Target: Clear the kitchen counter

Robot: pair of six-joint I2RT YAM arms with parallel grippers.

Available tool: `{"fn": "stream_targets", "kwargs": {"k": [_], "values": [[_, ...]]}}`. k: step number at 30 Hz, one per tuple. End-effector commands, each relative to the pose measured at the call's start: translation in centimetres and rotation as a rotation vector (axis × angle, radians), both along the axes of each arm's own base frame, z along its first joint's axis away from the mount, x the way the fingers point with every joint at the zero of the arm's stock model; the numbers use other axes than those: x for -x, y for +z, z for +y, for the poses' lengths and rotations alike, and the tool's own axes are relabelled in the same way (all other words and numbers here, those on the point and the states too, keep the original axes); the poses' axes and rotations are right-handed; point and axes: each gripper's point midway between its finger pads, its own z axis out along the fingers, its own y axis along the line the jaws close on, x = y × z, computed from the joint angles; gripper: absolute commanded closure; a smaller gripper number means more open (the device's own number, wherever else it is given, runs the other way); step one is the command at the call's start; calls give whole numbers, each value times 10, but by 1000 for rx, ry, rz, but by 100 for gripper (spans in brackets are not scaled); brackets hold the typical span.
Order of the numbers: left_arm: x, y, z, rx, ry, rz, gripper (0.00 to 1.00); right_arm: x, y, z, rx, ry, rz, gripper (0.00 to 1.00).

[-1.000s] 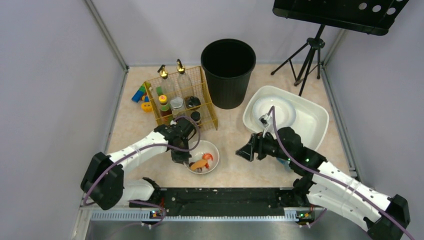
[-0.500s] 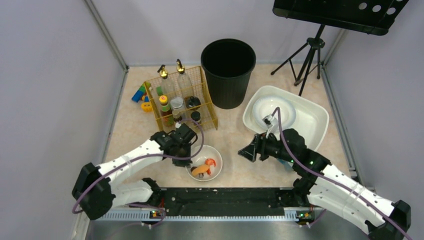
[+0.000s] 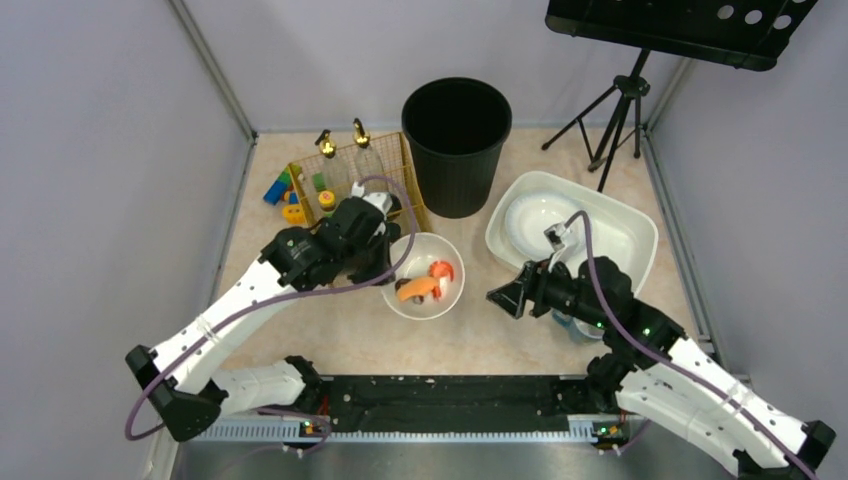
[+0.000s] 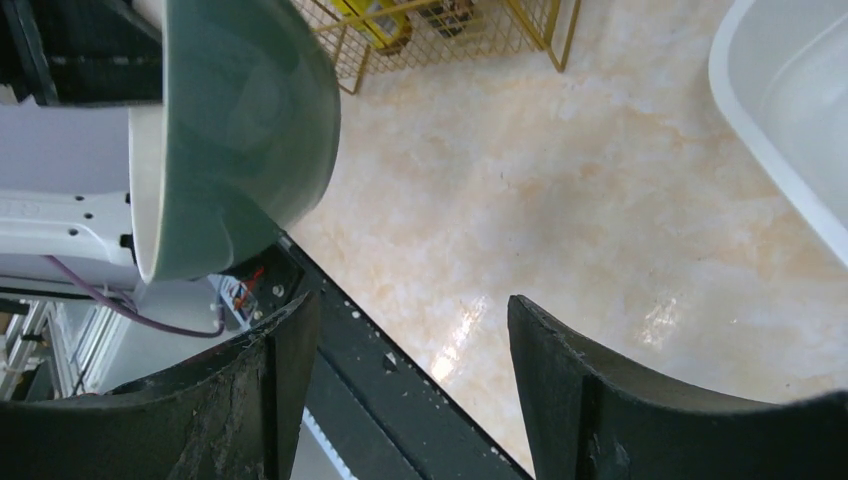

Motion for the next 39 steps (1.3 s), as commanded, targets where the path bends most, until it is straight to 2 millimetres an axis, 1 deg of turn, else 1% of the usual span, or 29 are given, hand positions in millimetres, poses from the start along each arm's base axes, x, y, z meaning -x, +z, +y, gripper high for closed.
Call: {"fn": "stream_targets", "kwargs": {"k": [1, 4, 5, 6, 7, 8, 9, 11, 14, 15, 18, 24, 26, 33, 35, 39], "values": [[-63, 97, -39, 124, -8, -278, 100, 0, 32, -6, -27, -20, -73, 32], [-96, 137, -56, 118, -14, -340, 100, 3, 29, -9, -34, -24, -64, 32], [-108, 166, -64, 147, -16, -389, 100, 4, 26, -10, -35, -26, -57, 32], [-120, 179, -67, 140, -8, -414, 100, 5, 23, -10, -34, -27, -53, 32], [-133, 191, -69, 129, 8, -435, 100, 6, 21, -11, -35, -28, -47, 33], [-145, 197, -70, 122, 15, -437, 100, 6, 17, -11, -34, -28, -39, 33], [-156, 208, -72, 143, 21, -448, 100, 7, 13, -11, -33, -27, -32, 33], [-181, 222, -70, 180, 55, -469, 100, 7, 6, -13, -25, -38, -25, 33], [-218, 231, -59, 236, 127, -493, 100, 8, -4, -13, -20, -36, -10, 33], [-231, 233, -51, 263, 160, -500, 100, 9, -7, -11, -24, -31, -1, 33], [-257, 242, -44, 313, 205, -558, 100, 10, -15, -8, -34, -18, 15, 33], [-295, 269, -46, 368, 247, -719, 100, 12, -27, -4, -25, 2, 41, 34], [-307, 271, -48, 387, 266, -744, 100, 12, -31, -2, -24, 8, 48, 34], [-350, 263, -49, 379, 333, -826, 100, 12, -41, 1, -24, 16, 63, 34], [-360, 263, -48, 374, 346, -874, 100, 12, -43, 3, -32, 21, 67, 34], [-375, 270, -42, 355, 379, -980, 100, 16, -47, 6, -44, 43, 76, 34]]}}
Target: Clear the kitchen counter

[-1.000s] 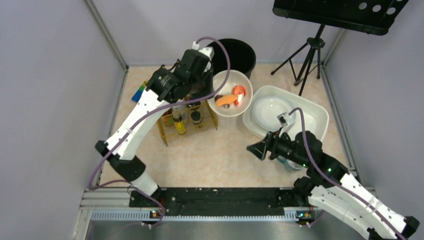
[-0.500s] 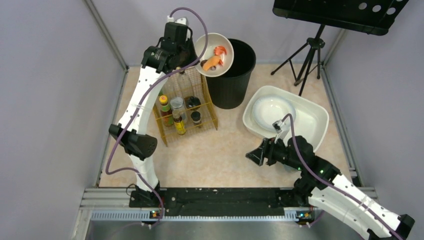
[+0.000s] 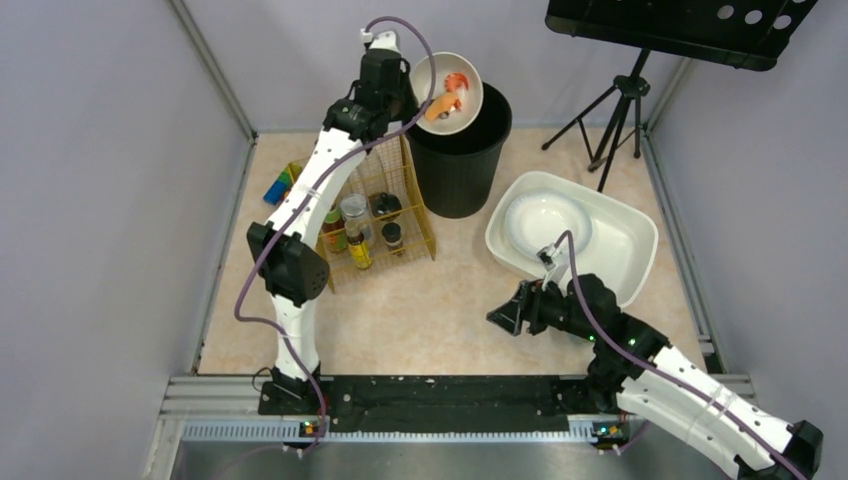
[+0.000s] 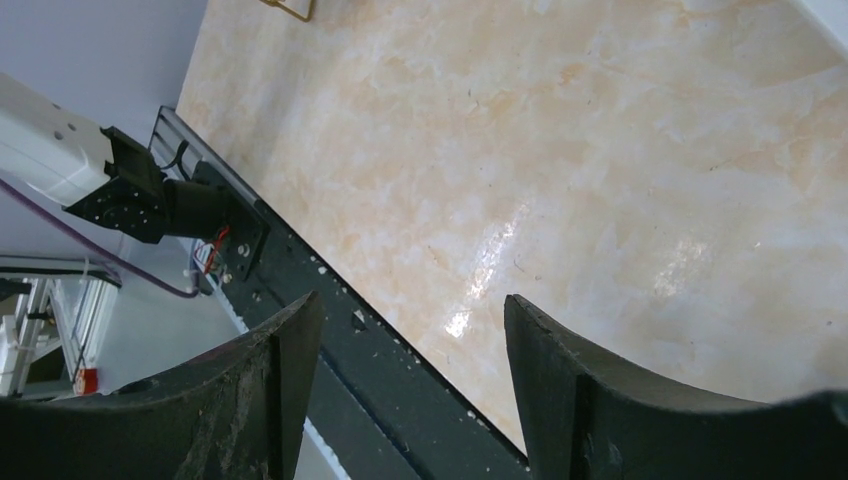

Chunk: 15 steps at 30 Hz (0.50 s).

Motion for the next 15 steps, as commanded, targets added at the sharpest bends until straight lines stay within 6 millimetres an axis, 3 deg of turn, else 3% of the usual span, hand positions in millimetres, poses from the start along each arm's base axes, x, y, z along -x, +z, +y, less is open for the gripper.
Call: {"fn": "stream_targets", "kwargs": {"k": [1, 9, 15], "values": [[-24, 128, 6, 161, 72, -441, 100, 3, 9, 10, -56, 38, -23, 34], [-38, 117, -22, 56, 17, -602, 100, 0, -4, 6, -32, 16, -20, 35], [-19, 103, -38, -107, 28, -842, 100, 0, -9, 3, -10, 14, -22, 34]]}}
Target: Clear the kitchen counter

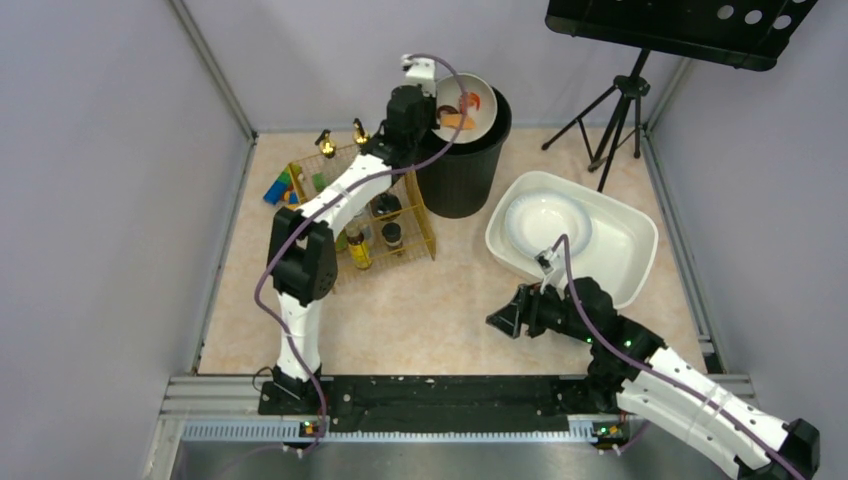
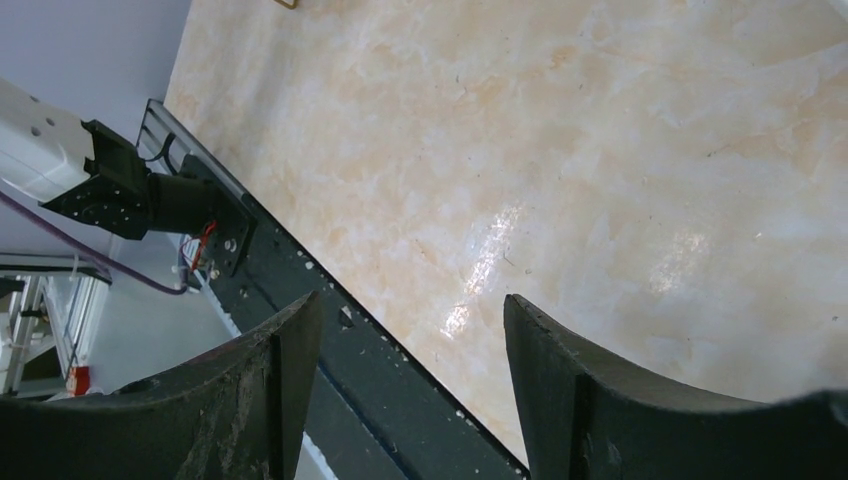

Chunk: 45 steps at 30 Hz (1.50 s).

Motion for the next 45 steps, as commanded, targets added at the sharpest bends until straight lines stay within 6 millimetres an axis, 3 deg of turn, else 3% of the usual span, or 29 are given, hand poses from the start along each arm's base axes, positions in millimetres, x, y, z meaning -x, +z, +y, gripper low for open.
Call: {"fn": "stream_targets", "kwargs": {"k": [1, 6, 10, 20, 28, 35, 45], "values": [[41, 133, -9, 52, 20, -569, 100, -2, 6, 2, -11, 5, -39, 34], [67, 122, -15, -56, 90, -721, 100, -3, 4, 2, -9, 3, -37, 34], [83, 125, -19, -119, 136, -805, 100, -3, 2, 2, -8, 0, -33, 34], [87, 152, -12, -161, 216, -883, 100, -3, 1, 4, -18, -2, -25, 34], [109, 185, -14, -256, 316, -1033, 100, -4, -1, 4, -14, -2, -23, 35], [119, 188, -32, -350, 397, -1139, 100, -4, -2, 5, -6, 0, -18, 35], [125, 202, -18, -256, 399, -1091, 100, -6, 0, 6, -7, 3, -25, 35]]}}
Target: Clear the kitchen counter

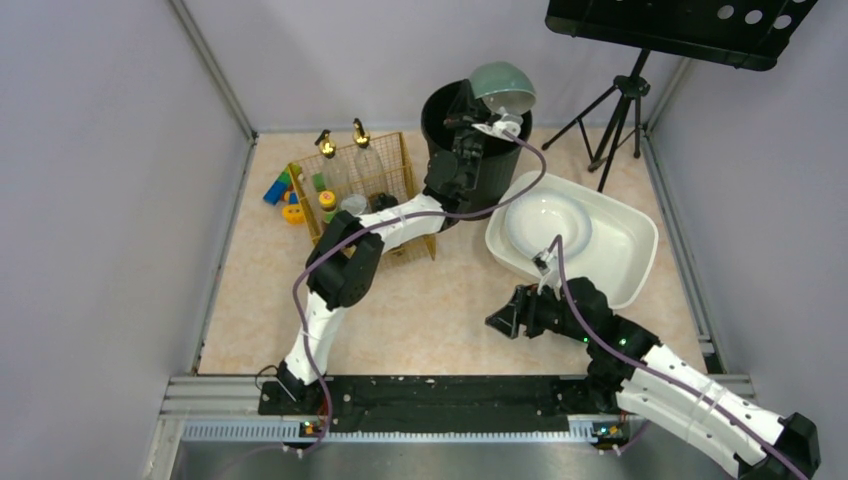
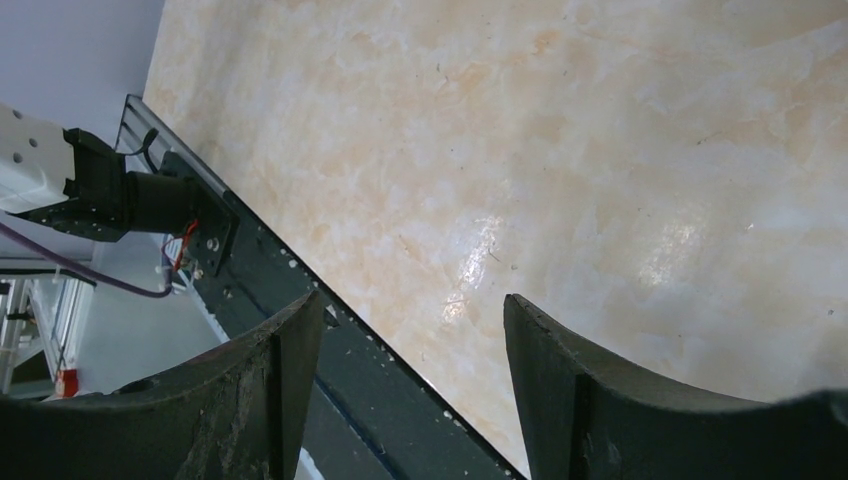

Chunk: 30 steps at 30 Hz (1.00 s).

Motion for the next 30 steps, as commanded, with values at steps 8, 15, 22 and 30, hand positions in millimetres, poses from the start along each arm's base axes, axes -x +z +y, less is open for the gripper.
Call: {"fn": "stream_targets", "kwargs": {"k": [8, 15, 22, 30], "values": [[75, 136, 78, 357, -80, -214, 100, -11, 42, 4, -21, 2, -112, 34], [86, 166, 91, 405, -129, -131, 100, -12, 58, 0, -26, -13, -141, 35], [90, 190, 90, 425, -224, 46, 100, -17, 79, -8, -39, -60, -184, 35], [110, 192, 97, 473, -325, 286, 100, -46, 169, -47, 23, -273, -364, 34]]}}
